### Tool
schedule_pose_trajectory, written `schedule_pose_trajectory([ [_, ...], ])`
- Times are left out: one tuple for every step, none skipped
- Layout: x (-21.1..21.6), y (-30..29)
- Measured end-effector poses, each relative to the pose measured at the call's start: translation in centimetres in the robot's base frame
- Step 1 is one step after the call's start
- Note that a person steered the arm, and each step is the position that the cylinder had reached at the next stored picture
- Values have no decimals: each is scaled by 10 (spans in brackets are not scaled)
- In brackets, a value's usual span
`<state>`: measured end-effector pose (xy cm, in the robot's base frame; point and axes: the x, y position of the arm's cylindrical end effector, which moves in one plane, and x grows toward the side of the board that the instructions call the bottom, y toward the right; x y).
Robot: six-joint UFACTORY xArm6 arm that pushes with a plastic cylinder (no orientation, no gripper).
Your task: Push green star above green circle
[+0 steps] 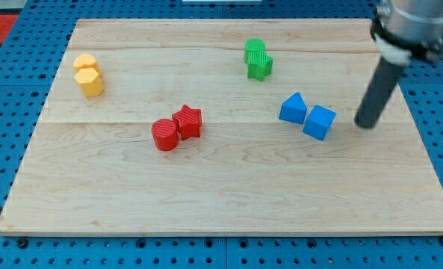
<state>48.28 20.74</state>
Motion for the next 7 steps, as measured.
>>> schedule_pose_trajectory([
  [13,-27],
  [13,-31],
  [10,-31],
  [9,-31],
  [9,-31],
  [5,-28],
  [-13,-29],
])
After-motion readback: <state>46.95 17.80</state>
